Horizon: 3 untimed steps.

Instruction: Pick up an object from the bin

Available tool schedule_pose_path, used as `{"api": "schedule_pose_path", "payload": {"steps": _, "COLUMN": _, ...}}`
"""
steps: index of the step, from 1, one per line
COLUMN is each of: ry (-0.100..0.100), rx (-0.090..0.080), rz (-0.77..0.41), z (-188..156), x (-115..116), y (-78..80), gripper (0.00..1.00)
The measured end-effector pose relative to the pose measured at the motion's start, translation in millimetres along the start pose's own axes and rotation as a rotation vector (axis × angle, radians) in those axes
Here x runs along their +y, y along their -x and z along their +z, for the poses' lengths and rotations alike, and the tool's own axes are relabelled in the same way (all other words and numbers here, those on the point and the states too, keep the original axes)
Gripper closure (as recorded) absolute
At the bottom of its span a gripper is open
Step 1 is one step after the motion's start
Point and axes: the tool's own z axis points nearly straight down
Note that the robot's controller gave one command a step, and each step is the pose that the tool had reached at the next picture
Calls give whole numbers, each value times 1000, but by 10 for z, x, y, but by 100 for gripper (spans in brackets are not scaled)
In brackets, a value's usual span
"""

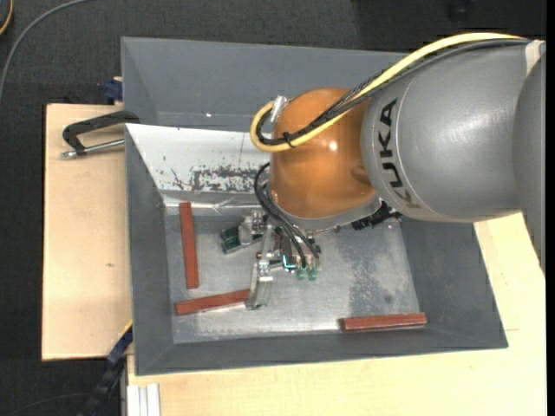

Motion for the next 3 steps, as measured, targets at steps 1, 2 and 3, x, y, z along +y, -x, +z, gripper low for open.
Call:
{"api": "schedule_pose_path", "payload": {"steps": 1, "ry": -2, "rx": -4, "rz": -437, "z": 1049, "x": -65, "y": 111, "gripper": 0}}
{"api": "schedule_pose_path", "payload": {"steps": 2, "ry": 0, "rx": -7, "rz": -436, "z": 1033, "x": -60, "y": 121, "gripper": 100}}
{"api": "schedule_pose_path", "payload": {"steps": 3, "ry": 0, "rx": -7, "rz": -436, "z": 1033, "x": -60, "y": 121, "gripper": 0}}
